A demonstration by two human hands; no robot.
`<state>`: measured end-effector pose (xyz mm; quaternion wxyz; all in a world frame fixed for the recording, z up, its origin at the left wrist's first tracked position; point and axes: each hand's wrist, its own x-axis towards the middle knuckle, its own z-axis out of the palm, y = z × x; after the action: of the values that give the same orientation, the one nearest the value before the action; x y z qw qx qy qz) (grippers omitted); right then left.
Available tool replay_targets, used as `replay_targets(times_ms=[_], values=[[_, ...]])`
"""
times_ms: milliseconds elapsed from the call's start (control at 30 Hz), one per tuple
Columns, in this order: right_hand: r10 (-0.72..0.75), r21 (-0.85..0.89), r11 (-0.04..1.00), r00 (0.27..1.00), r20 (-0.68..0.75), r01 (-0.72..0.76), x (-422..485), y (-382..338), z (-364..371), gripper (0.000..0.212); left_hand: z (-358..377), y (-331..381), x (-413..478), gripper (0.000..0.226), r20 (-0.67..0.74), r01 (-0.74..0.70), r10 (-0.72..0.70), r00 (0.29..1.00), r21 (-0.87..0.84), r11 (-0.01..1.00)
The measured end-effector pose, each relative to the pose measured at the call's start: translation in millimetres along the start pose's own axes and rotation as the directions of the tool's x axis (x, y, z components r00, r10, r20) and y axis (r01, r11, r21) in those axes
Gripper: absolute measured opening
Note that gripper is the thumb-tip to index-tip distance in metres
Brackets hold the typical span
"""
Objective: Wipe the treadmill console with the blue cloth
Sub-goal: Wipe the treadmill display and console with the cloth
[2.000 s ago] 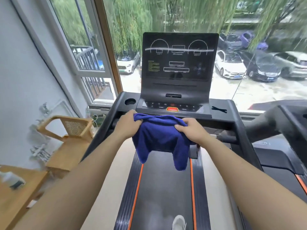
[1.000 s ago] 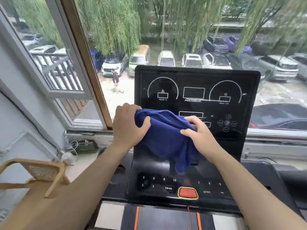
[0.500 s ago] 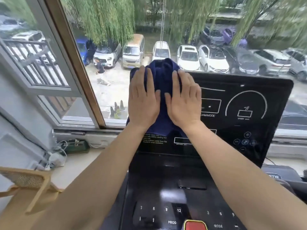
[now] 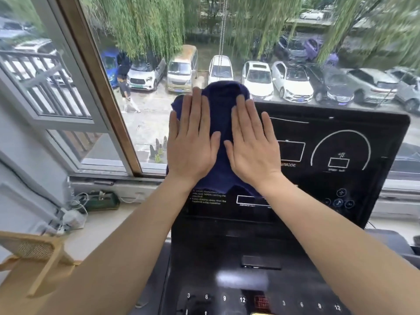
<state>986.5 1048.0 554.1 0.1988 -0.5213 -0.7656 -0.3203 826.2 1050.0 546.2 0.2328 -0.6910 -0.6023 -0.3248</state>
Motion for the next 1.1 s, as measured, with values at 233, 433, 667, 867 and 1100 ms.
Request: replay_targets(times_ms=[233, 433, 667, 867, 1100], values=[[-0.165, -0.011, 0.986, 0.985, 0.040, 0.166, -56.0, -27.6, 14.8, 0.071, 15.1, -14.5, -80.8, 0.076, 0.079, -0.130, 0.125, 0.989, 0.073, 0.989], [-0.069, -0.089, 0.994, 0.997, -0.019, 0.067, -34.2, 38.8, 3.0, 0.067, 9.5, 41.5, -19.3, 0.077, 0.064, -0.025, 0.022, 0.998, 0.048, 0.999], [0.063, -0.126, 0.990, 0.998, -0.031, -0.067, -65.4, 166.8, -1.9, 0.071, 23.8, 160.0, 20.4, 0.074, 0.022, -0.218, 0.218, 0.976, 0.010, 0.976], [0.275, -0.136, 0.953, 0.962, -0.002, -0.273, -109.7, 233.6, 0.3, 0.073, 40.7, 247.2, 26.3, 0.069, 0.010, -0.376, 0.377, 0.926, -0.053, 0.925], [0.499, -0.148, 0.849, 0.861, -0.095, -0.508, -133.9, 190.9, 4.4, 0.056, 53.8, 235.5, 0.8, 0.052, -0.080, -0.656, 0.652, 0.754, -0.039, 0.754]])
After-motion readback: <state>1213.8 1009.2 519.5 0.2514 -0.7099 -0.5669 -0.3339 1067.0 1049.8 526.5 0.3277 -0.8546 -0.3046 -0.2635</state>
